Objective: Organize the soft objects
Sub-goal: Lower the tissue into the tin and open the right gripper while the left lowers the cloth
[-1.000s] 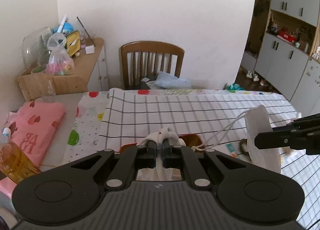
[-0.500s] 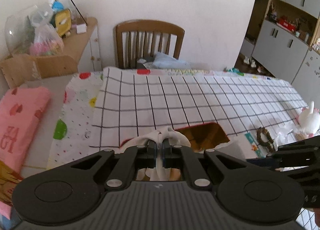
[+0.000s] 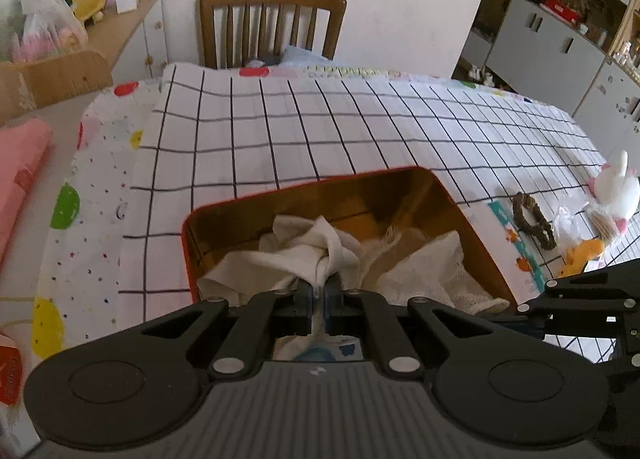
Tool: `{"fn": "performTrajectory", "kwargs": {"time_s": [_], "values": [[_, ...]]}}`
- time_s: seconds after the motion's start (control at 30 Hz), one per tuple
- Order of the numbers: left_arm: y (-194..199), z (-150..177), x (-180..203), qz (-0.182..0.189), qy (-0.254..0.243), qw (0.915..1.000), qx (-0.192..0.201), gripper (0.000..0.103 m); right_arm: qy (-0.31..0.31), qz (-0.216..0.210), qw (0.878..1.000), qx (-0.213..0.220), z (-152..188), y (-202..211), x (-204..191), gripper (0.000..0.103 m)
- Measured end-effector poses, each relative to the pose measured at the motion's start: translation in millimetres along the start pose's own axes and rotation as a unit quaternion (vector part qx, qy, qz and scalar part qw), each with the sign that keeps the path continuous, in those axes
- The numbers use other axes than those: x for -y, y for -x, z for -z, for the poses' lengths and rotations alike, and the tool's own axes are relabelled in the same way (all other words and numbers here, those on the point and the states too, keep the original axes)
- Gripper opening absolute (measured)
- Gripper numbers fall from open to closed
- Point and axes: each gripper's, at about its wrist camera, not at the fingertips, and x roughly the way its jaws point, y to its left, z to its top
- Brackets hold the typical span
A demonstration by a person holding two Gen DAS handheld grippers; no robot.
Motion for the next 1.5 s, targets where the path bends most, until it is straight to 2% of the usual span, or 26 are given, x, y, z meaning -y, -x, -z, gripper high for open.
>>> {"fn": "performTrajectory", "kwargs": {"time_s": [0.17, 0.4, 0.8, 0.83, 0.87, 0.9, 0.93, 0.97, 1.13, 1.3, 1.4, 1.5], "values": [[-3, 3, -1, 0.002, 0.001, 1.0000, -0.008, 0.005, -0.002, 0.005, 1.000, -0.002, 3, 1, 0, 0.025], [2, 5, -1, -0.006, 0.000, 1.0000, -0.004, 0.006, 0.001, 0.012, 1.000, -0.001, 4, 5, -2, 0.038], [16, 7, -2, -0.001, 0.005, 0.9999, 0.010, 0.011, -0.003, 0.013, 1.000, 0.008, 8, 25, -4, 0.049], [18, 7, -2, -0.002, 0.006, 0.9999, 0.012, 0.016, -0.005, 0.012, 1.000, 0.009, 8, 27, -4, 0.050], [20, 7, -2, -0.003, 0.006, 0.9999, 0.013, 0.028, -0.007, 0.011, 1.000, 0.011, 8, 31, -4, 0.053], [22, 7, -2, -0.005, 0.006, 0.9998, 0.016, 0.036, -0.008, 0.009, 1.000, 0.014, 8, 34, -4, 0.055], [25, 7, -3, -0.007, 0.006, 0.9998, 0.020, 0.053, -0.008, 0.009, 1.000, 0.017, 8, 37, -4, 0.055], [28, 6, -3, -0.009, 0.007, 0.9996, 0.025, 0.064, -0.008, 0.008, 1.000, 0.019, 8, 40, -4, 0.055], [45, 4, 0, -0.012, 0.010, 0.9989, 0.044, 0.064, -0.011, 0.006, 0.999, 0.032, 8, 62, -1, 0.058], [67, 4, 10, -0.023, 0.006, 0.9979, 0.060, 0.072, -0.009, 0.002, 0.999, 0.051, 9, 90, 7, 0.063], [81, 5, 18, -0.030, 0.008, 0.9971, 0.069, 0.073, -0.008, -0.001, 0.998, 0.059, 11, 107, 14, 0.064], [95, 7, 28, -0.034, 0.015, 0.9963, 0.077, 0.079, -0.009, -0.005, 0.998, 0.066, 14, 125, 25, 0.064]]}}
